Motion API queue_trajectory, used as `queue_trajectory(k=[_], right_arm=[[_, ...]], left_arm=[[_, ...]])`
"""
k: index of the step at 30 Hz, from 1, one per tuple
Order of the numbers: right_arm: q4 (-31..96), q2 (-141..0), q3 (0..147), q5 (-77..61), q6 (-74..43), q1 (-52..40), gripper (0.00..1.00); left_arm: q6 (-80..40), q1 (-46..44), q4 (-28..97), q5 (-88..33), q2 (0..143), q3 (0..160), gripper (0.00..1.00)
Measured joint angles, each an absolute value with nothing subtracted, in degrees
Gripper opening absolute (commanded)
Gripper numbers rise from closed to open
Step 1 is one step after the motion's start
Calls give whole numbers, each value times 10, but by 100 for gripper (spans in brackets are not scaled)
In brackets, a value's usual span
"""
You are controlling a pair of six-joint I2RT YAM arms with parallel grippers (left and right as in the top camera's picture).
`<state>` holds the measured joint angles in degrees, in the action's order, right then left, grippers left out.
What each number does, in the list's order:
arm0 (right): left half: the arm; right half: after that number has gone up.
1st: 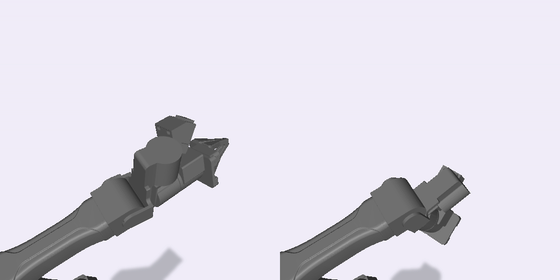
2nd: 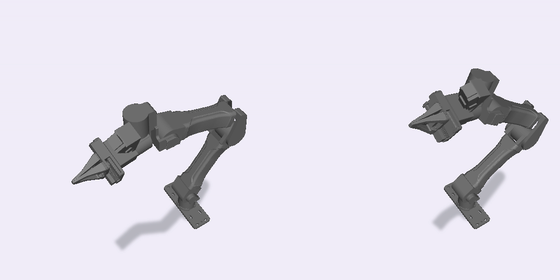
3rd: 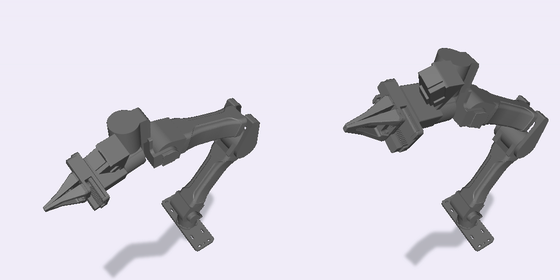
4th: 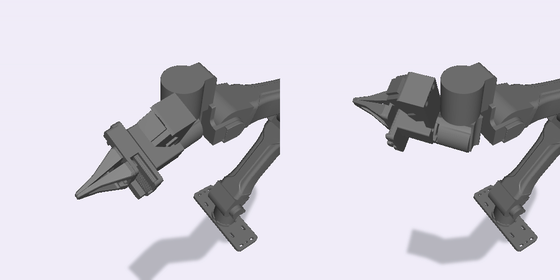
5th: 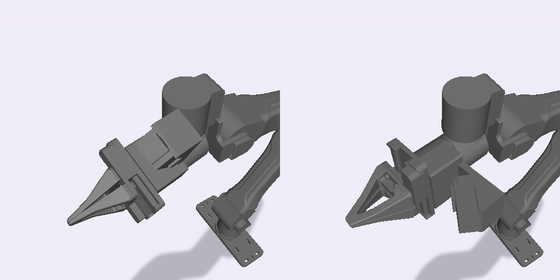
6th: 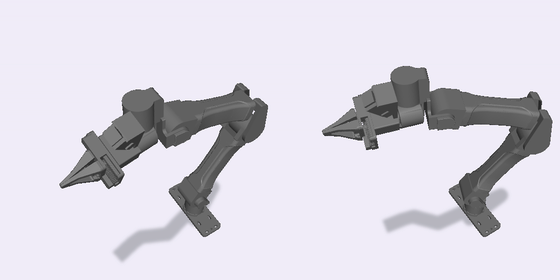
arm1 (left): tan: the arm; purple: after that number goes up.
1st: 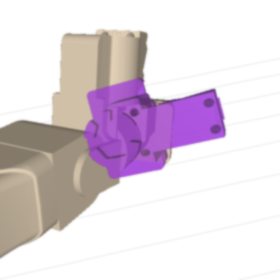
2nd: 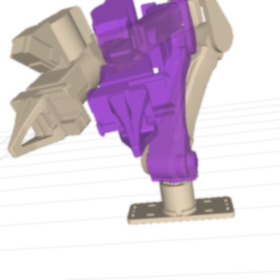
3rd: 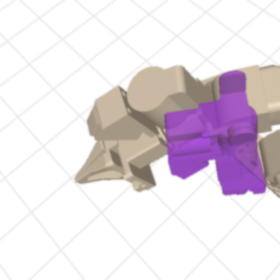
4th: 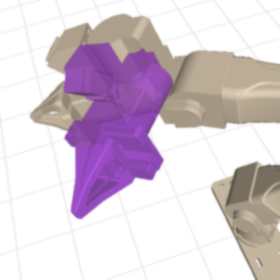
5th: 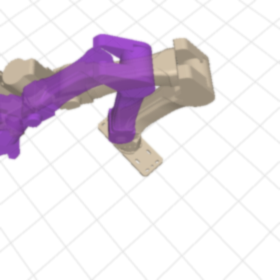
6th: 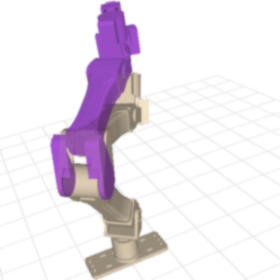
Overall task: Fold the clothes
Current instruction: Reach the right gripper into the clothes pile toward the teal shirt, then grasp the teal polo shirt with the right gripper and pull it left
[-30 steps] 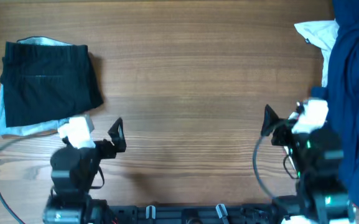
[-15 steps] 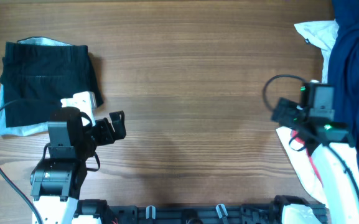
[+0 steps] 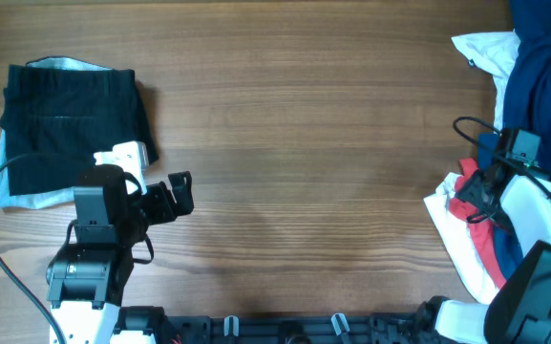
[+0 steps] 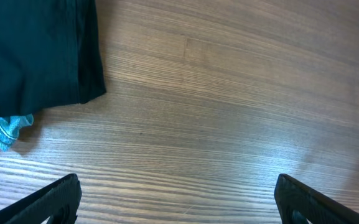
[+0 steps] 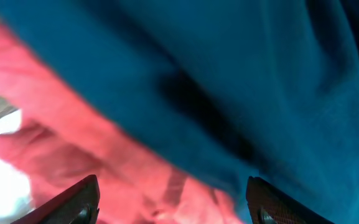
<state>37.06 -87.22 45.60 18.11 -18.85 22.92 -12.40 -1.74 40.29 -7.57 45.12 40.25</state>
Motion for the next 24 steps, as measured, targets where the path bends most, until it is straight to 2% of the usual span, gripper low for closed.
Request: queue_trajectory(k=[6,17,19,22,24], right_arm=[[366,-881,456,182,-189,261,70],[346,-896,456,183,-189,261,69],[345,-910,456,183,-189,261,61],[342,-917,455,183,-193,261,40],[342,-917,455,185,-193,261,35]], left_arm=[[-124,-17,406,-76,451,402,100],[-124,-17,406,-76,451,402,100],[-124,-17,406,-76,451,402,100],[-124,-17,406,-76,451,402,100],[-124,-17,406,-76,451,402,100]])
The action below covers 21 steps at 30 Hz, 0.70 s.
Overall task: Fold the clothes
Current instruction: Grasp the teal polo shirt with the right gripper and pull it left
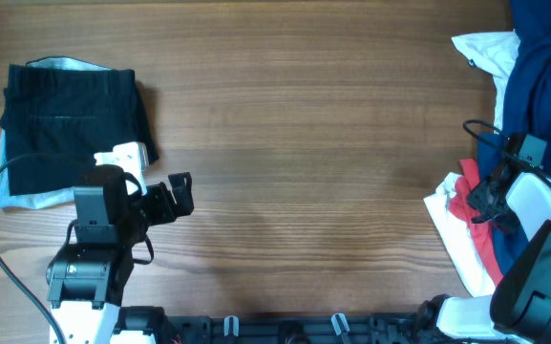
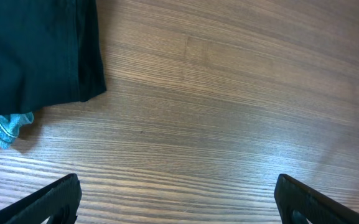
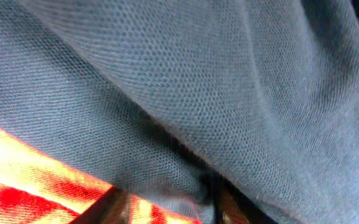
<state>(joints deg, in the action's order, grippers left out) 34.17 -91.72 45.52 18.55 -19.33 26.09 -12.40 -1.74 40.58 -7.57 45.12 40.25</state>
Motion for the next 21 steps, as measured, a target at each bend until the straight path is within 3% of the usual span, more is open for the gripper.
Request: queue_trajectory(k=[3,6,12,21], right_arm=[[342,-917,455,186,-194,261,24],[342,-917,455,187,-194,261,4],[364,-917,462,187,-195,261,4],[523,-814,678,111,-135,250,4]], left_arm=[[-124,-17,406,-76,451,402,100],[-124,-17,406,-76,451,402,100],[-124,-17,406,-76,451,402,100],[-124,-17,408,-76,451,402,100]])
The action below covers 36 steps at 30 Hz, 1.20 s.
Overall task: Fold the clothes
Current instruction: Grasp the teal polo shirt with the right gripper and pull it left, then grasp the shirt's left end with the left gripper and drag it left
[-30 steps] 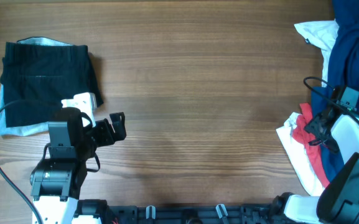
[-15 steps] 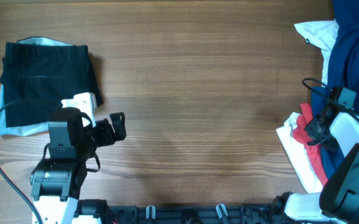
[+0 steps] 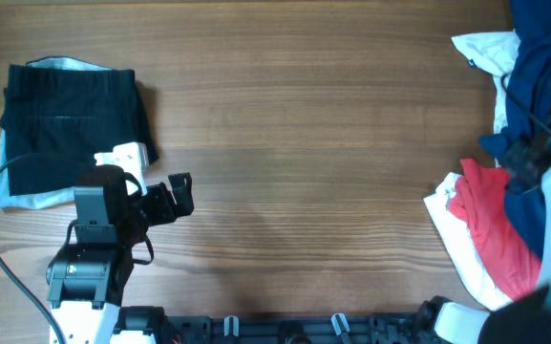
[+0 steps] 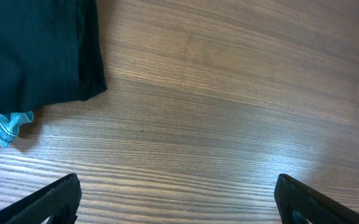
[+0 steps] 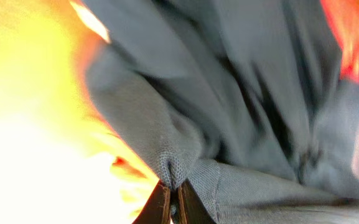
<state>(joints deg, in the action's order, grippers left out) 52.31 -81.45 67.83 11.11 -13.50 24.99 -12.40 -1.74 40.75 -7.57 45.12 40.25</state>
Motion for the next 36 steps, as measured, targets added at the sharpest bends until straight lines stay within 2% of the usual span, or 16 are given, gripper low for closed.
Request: queue_trajectory(k=[3,8,10,16,17,18,21,23,25,27,29,34,36], right_arm=[[534,-746,736,17,-70,204,4],[567,-664,755,-91,4,14,4],[564,-672,755,-107,5,-82,4],[458,-759,755,-121,-2,-263,5],[447,-777,755,-122,-4,-278,10],[424,-798,755,-123,-6,-295,33],[359,-868,755,-129,-14,-330,51],[335,-891,755,-111,-37,-336,73],[334,-892,755,-80,-67,-330,90],[343,-876,755,-32,-99,-311,97],[387,-834,755,8,-129,-272,100],[504,-700,760,54,-156,-154,100],[564,-664,761,61,-159,-113,100]], left_arm=[[-124,-17,408,-76,451,402,100],[-124,-17,408,-76,451,402,100],[-124,-17,408,-76,451,402,100],[-124,-17,406,-76,451,402,100],[-124,-17,406,-76,451,402,100],[-124,-17,404,-76,451,402,100],[-124,-17,397,-76,451,403,100],[-124,-17,395,-76,451,403,100],[-124,-17,395,-76,451,403,100],[-124,-17,394,-76,451,403,100],[-125,-17,381,-92,451,402,100],[-142,-24,313,-146,471,404,100],[-149,-60,275,-157,515,406,100]])
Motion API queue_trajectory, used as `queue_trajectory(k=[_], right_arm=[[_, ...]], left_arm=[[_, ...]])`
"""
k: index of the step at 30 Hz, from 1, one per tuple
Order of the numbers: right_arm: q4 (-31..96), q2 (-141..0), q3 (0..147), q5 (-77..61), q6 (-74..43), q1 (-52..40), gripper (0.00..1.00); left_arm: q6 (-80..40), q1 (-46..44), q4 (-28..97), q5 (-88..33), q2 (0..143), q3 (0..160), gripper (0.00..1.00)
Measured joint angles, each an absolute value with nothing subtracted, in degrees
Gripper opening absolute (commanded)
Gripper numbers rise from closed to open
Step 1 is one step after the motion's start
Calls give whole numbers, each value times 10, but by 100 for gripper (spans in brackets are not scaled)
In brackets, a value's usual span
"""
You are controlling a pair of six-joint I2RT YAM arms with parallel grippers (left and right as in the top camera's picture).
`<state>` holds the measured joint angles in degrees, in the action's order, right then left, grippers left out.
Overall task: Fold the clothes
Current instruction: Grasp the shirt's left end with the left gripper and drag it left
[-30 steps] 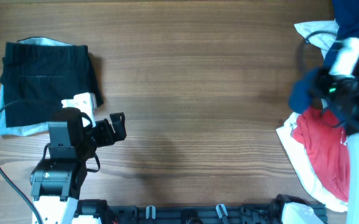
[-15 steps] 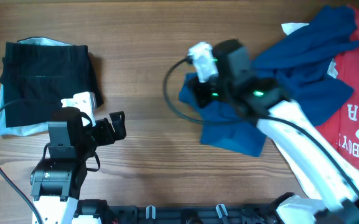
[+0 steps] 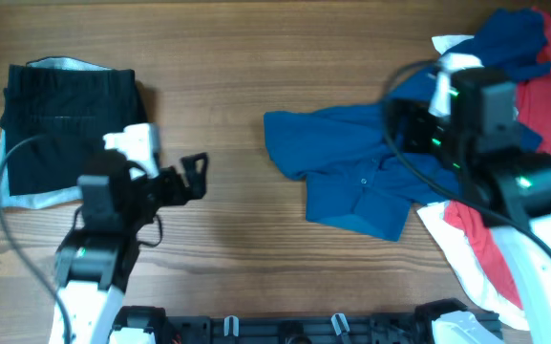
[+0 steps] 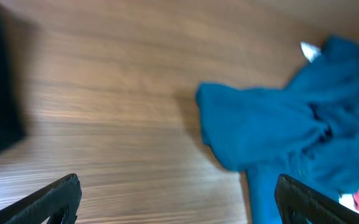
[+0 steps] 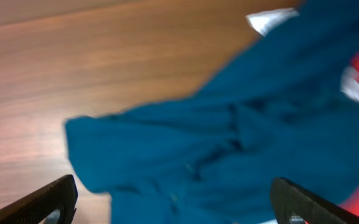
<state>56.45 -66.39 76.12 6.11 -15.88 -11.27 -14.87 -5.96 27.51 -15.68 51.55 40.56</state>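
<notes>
A crumpled blue shirt [image 3: 351,177] lies on the wooden table right of centre; it also shows as the blue shirt [image 4: 279,124] in the left wrist view and the blue shirt [image 5: 216,143] in the right wrist view. My right gripper [image 5: 176,205] hovers open just above it, nothing between its fingers; overhead, the right gripper [image 3: 401,124] is over the shirt's right part. My left gripper [image 3: 191,177] is open to the left of the shirt, apart from it, and the left gripper [image 4: 179,205] has only bare wood under it.
A folded black garment [image 3: 65,119] rests on a light blue one at the far left. On the right edge sit a red garment [image 3: 547,86] and white cloth [image 3: 452,239] with more red under my right arm.
The blue shirt, then pinched in my shut right gripper at the right-hand pile, now lies out on the table; the right gripper is open above it. My left gripper now faces the shirt.
My right gripper was open over the blue and red clothes at the right edge, then sunk into the blue fabric, then shut on a fold of it. The shirt has left the pile and lies right of centre, let go. The left arm stayed still until now.
</notes>
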Motion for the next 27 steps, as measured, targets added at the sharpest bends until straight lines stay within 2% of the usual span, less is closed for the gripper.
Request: queue_trajectory(k=[4,7,10,15,17,19,20,21,25,26,27], right_arm=[[615,-646,761,65,-161,-70,100],[634,-640,761,65,-161,-53,100],[654,-638,761,65,-161,-51,100],[660,-638,761,65,-161,-51,100],[661,-638,761,65,-161,-51,100],[661,-638,761,65,-161,-51,100],[662,-638,761,65,-161,-51,100],[663,-638,761,65,-161,-51,100],[664,-638,761,65,-161,-51,100],[665,-638,761,65,-161,-51,100],[665,-638,761,65,-161,-51,100]], left_arm=[[-173,-133,188,-167,628,407,100],[-204,-189,78,-173,741,408,99],[-243,-223,-30,-177,845,410,87],[-283,-263,-198,-182,994,411,86],[-289,-271,-229,-181,1024,412,84],[-295,-274,-258,-182,1055,412,77],[-296,-274,-262,-181,1058,412,71],[-297,-274,-266,-179,1061,412,56],[-302,-274,-271,-174,1073,413,29],[-303,-274,-275,-173,1076,412,13],[-306,-274,-277,-172,1077,412,4]])
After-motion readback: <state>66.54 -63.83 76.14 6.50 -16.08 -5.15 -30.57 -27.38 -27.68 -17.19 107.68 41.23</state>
